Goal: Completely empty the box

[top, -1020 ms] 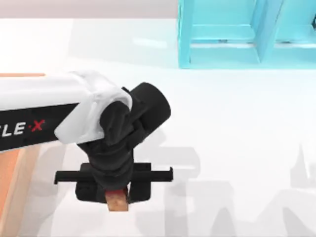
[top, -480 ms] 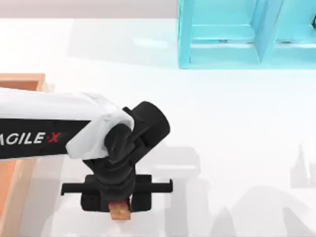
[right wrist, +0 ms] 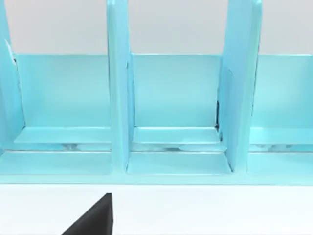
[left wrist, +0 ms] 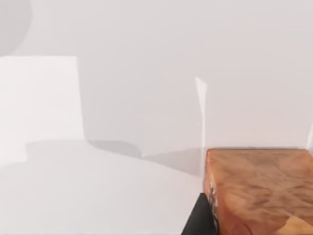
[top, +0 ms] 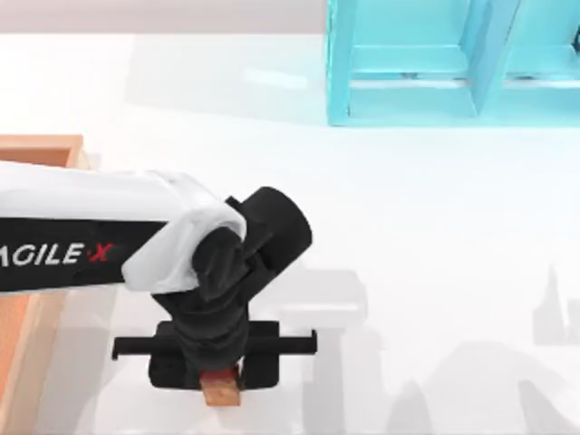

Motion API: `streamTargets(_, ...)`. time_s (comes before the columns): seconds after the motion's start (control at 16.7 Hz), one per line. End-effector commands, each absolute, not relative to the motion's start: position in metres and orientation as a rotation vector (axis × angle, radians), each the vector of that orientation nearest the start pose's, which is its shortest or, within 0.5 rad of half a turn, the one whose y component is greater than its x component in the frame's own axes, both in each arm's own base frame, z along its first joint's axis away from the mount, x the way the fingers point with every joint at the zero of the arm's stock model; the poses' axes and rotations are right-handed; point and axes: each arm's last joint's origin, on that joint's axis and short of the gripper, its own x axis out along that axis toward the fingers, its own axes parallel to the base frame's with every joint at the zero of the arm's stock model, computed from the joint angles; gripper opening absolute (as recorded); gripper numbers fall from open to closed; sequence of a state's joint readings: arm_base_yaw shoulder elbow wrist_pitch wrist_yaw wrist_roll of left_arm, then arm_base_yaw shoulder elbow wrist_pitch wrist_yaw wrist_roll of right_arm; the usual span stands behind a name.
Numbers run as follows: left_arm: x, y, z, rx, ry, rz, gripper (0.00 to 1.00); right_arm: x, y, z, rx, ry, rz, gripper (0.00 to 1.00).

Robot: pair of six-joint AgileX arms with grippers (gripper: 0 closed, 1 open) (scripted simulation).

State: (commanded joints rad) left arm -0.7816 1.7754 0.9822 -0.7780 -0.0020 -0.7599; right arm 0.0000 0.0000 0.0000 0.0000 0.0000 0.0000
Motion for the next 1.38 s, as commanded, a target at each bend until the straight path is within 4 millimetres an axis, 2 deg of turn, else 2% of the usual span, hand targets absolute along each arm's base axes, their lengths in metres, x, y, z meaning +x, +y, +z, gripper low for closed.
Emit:
streamTargets(0.36,0.21,-0.206,0.127,0.016,1.569,-0.013,0.98,0.106,-0.001,0.16,0.0,0.0,0.0,1.0)
streamTargets(1.02,0.21,-0.207,0.131,0.014,1.568,-0.014,1.0,0.106,-0.001,0.16,0.0,0.0,0.0,1.0)
streamTargets(1.14,0.212,-0.209,0.145,0.014,1.567,-0.015,1.0,0.106,-0.001,0.16,0.0,0.0,0.0,1.0)
streamTargets(1.38,0.211,-0.208,0.187,0.024,1.579,-0.005,1.0,0.106,-0.001,0.16,0.0,0.0,0.0,1.0)
